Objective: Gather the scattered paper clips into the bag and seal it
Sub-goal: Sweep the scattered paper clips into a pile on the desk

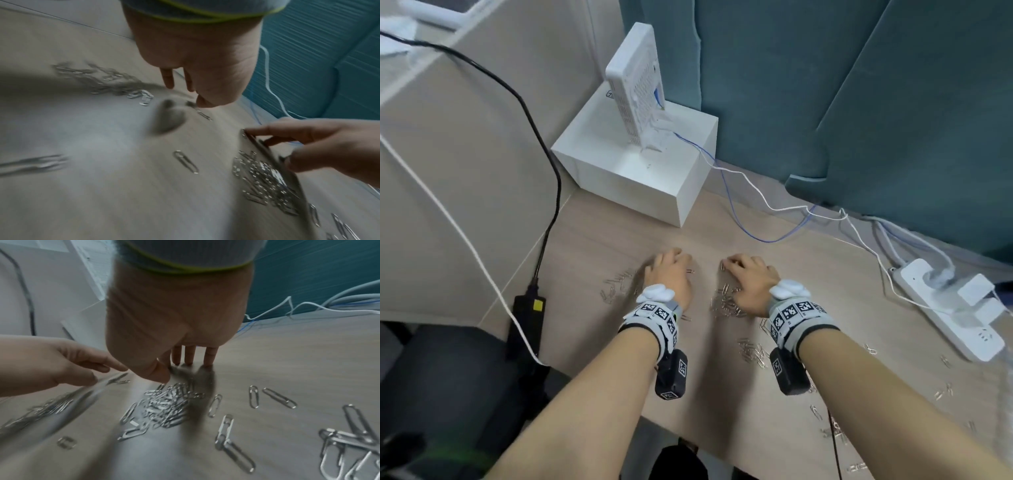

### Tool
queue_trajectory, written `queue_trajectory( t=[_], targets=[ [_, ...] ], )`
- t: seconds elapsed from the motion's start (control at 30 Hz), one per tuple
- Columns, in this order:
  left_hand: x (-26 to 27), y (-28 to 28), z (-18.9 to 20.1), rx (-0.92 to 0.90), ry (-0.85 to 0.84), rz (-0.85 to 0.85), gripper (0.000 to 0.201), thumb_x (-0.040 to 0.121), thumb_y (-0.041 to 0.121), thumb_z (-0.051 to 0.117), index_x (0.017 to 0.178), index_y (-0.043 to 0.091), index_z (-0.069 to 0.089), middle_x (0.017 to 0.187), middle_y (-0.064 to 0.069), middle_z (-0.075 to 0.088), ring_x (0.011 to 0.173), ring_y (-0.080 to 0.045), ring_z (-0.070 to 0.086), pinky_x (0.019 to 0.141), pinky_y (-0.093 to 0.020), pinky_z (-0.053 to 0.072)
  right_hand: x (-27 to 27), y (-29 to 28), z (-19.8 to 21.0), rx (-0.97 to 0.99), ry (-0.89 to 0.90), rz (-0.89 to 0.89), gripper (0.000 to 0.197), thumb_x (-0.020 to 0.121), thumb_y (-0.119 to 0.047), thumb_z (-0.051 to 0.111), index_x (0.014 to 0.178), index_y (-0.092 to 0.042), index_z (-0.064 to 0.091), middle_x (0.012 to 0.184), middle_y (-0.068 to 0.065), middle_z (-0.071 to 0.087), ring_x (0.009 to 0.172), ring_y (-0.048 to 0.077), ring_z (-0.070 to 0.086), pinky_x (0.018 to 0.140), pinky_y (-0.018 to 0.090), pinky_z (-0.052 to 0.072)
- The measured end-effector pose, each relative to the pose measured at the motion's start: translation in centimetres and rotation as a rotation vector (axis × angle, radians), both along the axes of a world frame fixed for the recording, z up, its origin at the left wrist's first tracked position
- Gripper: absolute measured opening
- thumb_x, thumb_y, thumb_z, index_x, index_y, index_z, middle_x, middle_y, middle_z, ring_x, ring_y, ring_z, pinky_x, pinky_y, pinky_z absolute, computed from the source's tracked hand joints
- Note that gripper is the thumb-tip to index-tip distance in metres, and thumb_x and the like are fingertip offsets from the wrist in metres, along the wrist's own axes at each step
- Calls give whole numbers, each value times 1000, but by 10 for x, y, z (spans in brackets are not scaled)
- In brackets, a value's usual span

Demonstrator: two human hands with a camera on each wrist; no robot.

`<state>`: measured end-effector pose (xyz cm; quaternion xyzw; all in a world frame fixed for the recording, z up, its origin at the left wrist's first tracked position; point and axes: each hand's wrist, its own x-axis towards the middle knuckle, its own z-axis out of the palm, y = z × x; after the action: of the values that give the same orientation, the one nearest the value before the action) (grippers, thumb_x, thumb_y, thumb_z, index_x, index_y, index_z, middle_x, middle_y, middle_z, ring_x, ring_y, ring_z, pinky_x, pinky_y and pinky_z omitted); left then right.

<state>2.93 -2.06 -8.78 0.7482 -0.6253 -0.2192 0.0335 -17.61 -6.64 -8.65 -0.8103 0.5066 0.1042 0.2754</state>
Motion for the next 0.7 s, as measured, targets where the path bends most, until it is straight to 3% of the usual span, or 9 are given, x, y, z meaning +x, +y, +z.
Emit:
queue_trajectory(
  t=[0.1,0.17,0.3,0.47,0.57,0.7],
  targets=[
    [17,14,-4,87,10,41,60,83,4,47,136,32,51,150,7,39,130,-26,38,100,-42,43,10,10,2,50,-21,8,75,74,-33,58,148,-30,45,152,-13,38,136,20,36,103,37,37],
    [20,27,-7,100,47,-27,66,79,3,44,136,35,51,146,12,42,126,-25,41,100,-42,44,16,19,0,89,-73,24,71,72,-33,56,143,-28,52,147,-11,43,132,22,40,106,39,40],
    [11,39,-10,74,97,-139,55,79,12,46,122,42,61,129,18,51,118,-23,53,98,-38,46,23,22,-1,99,-131,27,47,79,-26,57,126,-24,65,126,-4,54,120,28,51,99,38,46],
    [52,50,1,35,-43,204,59,83,13,51,138,32,47,157,0,29,140,-28,31,108,-42,34,40,19,2,1,-37,82,76,77,-27,58,150,-39,37,152,-13,35,138,18,32,100,36,34],
    [82,65,1,103,-46,292,57,81,14,52,132,39,46,148,0,34,131,-29,37,99,-38,42,53,21,1,49,25,155,84,77,-22,56,154,-37,27,161,-15,22,148,17,20,106,36,29],
    [70,77,0,87,7,274,56,82,10,53,133,33,52,139,-1,43,122,-28,41,90,-35,45,54,31,4,79,81,189,82,76,-25,56,154,-33,31,160,-15,24,144,19,28,109,37,33]
  ],
)
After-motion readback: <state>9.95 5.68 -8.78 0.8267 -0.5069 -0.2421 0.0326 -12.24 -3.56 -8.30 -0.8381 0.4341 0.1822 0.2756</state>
